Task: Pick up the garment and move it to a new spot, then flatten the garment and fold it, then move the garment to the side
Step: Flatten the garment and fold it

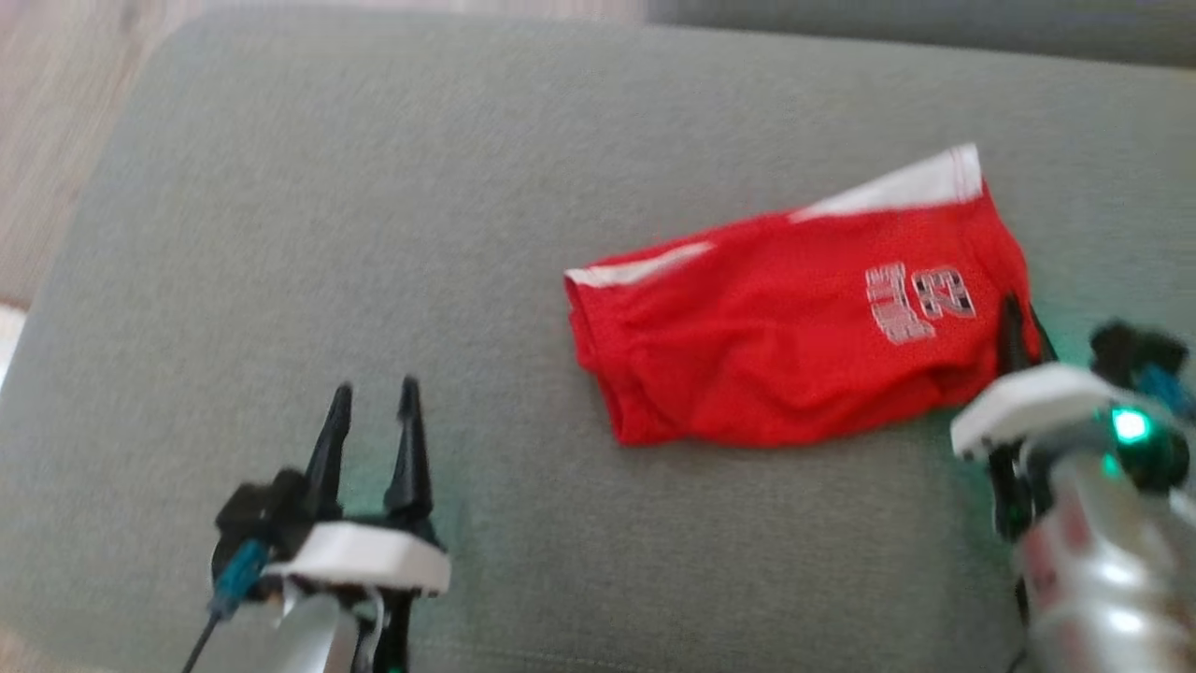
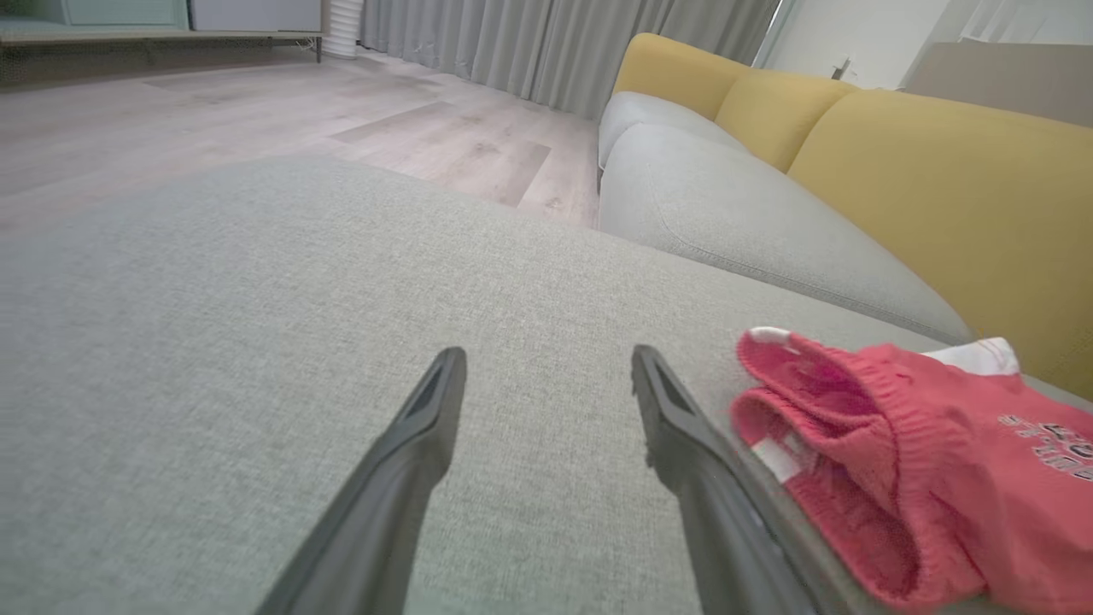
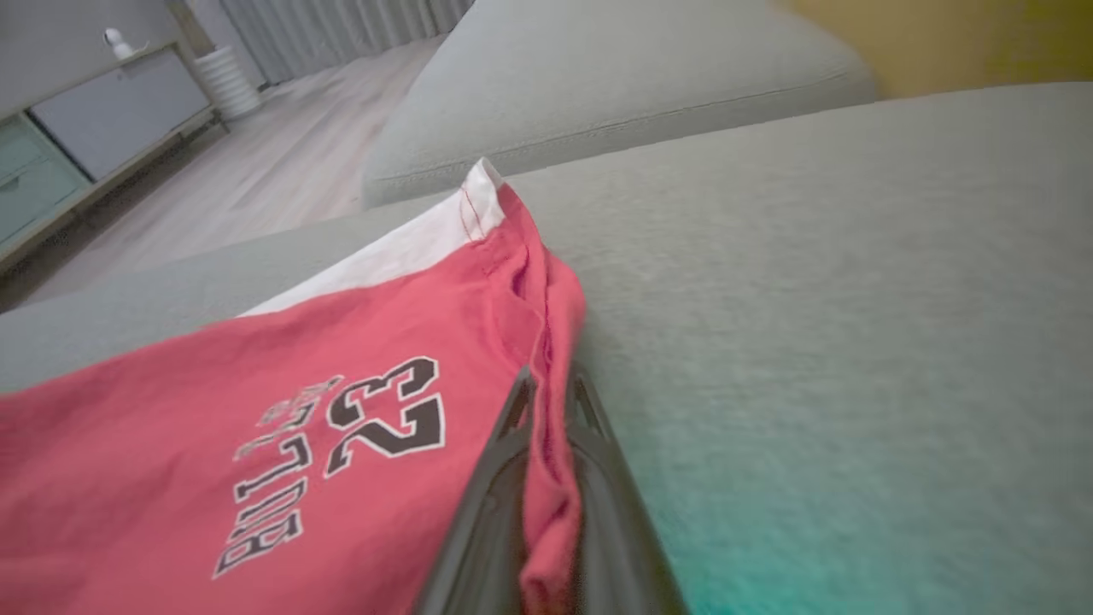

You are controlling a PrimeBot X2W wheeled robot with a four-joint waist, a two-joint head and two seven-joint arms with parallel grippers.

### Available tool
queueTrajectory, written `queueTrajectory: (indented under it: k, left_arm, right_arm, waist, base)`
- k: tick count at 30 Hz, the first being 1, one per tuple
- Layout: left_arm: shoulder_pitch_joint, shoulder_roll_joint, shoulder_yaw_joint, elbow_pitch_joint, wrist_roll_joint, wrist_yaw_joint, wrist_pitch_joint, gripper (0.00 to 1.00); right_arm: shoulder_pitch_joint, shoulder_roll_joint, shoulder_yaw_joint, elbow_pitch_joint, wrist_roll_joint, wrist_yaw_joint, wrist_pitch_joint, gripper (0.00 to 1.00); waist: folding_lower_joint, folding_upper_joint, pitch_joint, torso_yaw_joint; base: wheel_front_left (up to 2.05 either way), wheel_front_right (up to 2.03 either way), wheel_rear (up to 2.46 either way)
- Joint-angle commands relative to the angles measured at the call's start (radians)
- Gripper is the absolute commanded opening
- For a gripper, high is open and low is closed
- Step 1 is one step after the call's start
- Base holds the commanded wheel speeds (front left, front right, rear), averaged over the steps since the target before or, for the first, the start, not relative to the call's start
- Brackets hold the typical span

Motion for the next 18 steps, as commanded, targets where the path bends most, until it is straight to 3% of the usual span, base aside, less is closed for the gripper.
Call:
queueTrajectory:
  k: [1, 7, 12, 18]
  left_arm:
    - [0.014, 0.009, 0.052, -0.031, 0.012, 0.005, -0.005, 1.00]
    - [0.094, 0.009, 0.082, -0.027, 0.016, 0.004, -0.005, 1.00]
    - [0.117, 0.009, 0.070, -0.021, 0.016, -0.002, -0.005, 1.00]
    - [0.129, 0.009, 0.071, -0.004, 0.024, -0.004, -0.005, 1.00]
  right_arm:
    - [0.049, 0.013, 0.023, -0.077, 0.040, -0.001, -0.013, 0.00]
    - [0.206, 0.013, 0.039, -0.197, 0.129, -0.001, -0.014, 0.00]
    - [0.229, 0.011, 0.062, -0.272, 0.144, -0.001, -0.014, 0.00]
    - [0.176, 0.030, 0.250, -0.424, 0.194, -0.001, -0.014, 0.00]
  waist:
    - [0.0001, 0.0000, -0.056, -0.052]
    - [0.0001, 0.0000, -0.101, -0.086]
    - [0.0001, 0.0000, -0.106, -0.076]
    - [0.0001, 0.0000, -0.126, -0.053]
  base:
    - [0.00, 0.00, 0.00]
    - [0.00, 0.00, 0.00]
    - [0.00, 0.00, 0.00]
    - [0.00, 0.00, 0.00]
